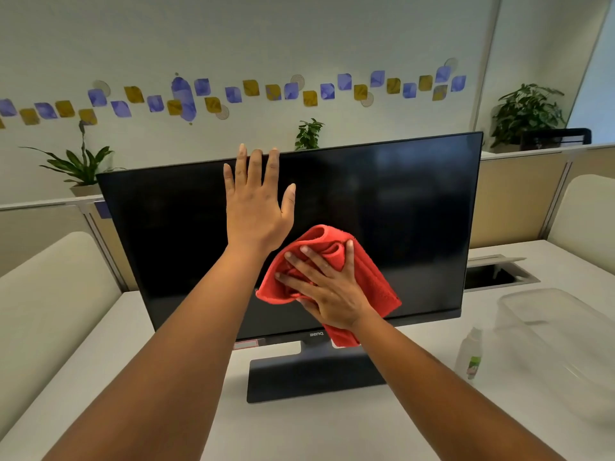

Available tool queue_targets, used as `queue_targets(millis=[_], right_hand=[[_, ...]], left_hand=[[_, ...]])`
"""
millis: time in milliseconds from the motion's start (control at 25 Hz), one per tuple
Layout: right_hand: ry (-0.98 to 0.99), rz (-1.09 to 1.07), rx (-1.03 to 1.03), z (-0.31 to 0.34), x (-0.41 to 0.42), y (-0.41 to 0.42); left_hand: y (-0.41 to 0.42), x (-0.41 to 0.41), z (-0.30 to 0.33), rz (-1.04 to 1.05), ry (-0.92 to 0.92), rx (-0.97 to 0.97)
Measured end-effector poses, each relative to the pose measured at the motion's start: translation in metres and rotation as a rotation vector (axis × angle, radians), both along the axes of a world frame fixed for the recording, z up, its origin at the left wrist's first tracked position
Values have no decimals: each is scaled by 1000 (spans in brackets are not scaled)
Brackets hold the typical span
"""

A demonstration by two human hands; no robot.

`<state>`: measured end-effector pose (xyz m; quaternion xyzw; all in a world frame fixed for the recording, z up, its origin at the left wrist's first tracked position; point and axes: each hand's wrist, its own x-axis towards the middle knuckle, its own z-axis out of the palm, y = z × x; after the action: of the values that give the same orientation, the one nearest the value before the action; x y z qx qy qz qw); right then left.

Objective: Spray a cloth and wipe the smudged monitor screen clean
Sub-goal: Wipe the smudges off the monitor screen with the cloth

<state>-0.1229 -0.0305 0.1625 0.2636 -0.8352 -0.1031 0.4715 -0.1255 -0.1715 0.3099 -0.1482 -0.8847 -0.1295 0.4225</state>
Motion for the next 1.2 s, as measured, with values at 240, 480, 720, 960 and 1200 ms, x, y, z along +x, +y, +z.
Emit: queue_targets(millis=[240, 480, 720, 960, 1200], right_hand=[[87, -11, -340, 49, -13, 9], [145, -117, -662, 105, -18, 55], [113, -215, -953, 115, -17, 116], [87, -251, -1132, 47, -5, 122], [35, -343, -1260, -28, 6, 108]], left_hand=[[0, 0, -1, -66, -26, 68], [2, 1, 3, -74, -54, 100], [4, 2, 4, -88, -65, 112], [6, 1, 6, -91, -64, 132], [8, 2, 6, -94, -67, 140]])
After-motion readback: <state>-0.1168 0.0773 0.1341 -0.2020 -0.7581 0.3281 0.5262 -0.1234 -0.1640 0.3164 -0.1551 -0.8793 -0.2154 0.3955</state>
